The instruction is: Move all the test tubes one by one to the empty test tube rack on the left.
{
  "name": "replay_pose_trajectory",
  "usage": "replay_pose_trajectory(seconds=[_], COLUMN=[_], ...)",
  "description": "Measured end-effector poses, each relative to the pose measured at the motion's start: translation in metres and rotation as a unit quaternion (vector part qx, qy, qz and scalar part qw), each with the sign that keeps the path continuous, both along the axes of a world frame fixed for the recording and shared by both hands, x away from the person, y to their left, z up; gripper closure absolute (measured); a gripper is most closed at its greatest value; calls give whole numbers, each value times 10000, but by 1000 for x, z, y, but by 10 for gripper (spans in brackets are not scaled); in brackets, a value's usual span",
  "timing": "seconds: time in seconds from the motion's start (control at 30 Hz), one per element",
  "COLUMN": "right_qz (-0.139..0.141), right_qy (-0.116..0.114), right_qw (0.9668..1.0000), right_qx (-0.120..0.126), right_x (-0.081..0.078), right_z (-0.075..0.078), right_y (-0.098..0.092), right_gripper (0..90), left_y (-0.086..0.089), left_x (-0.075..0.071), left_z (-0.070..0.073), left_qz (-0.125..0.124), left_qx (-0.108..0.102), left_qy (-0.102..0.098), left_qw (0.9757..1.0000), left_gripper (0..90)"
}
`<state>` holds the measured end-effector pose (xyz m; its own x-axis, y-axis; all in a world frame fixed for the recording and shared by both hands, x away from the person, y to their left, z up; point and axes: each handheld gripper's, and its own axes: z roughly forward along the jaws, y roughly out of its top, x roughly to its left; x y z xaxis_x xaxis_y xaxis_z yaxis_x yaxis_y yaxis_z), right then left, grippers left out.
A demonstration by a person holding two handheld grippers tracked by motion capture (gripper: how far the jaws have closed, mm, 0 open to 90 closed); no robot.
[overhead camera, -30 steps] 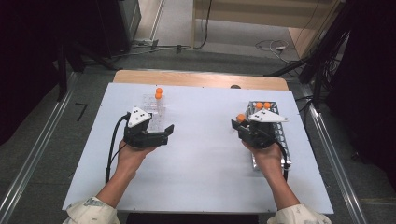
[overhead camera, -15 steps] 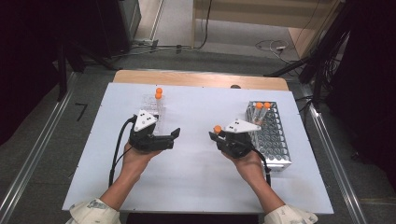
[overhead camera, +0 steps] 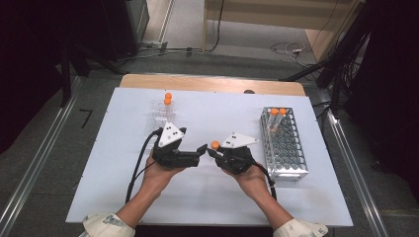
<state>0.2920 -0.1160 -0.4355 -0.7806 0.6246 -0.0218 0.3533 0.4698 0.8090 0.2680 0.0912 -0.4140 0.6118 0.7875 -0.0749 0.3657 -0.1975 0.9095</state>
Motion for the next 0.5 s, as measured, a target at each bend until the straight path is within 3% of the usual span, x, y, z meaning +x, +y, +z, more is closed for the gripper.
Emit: replay_pose_trajectory(seconds=[0.13, 0.33, 0.5], right_qz=[94, 179, 206], right_qy=[-6, 29, 62], right_qw=[9999, 9998, 9998], right_qx=[-46, -61, -20], right_x=[-2, -5, -7], right_z=[-4, -5, -5], right_y=[6, 10, 11], right_gripper=[717, 717, 717], left_y=[-5, -10, -13], left_x=[-2, -2, -3], left_z=[1, -2, -4], left_qz=[-119, -298, -354], left_qx=[-59, 16, 33], left_qy=[60, 140, 70], left_qw=[9999, 9995, 9993], left_gripper=[179, 221, 286])
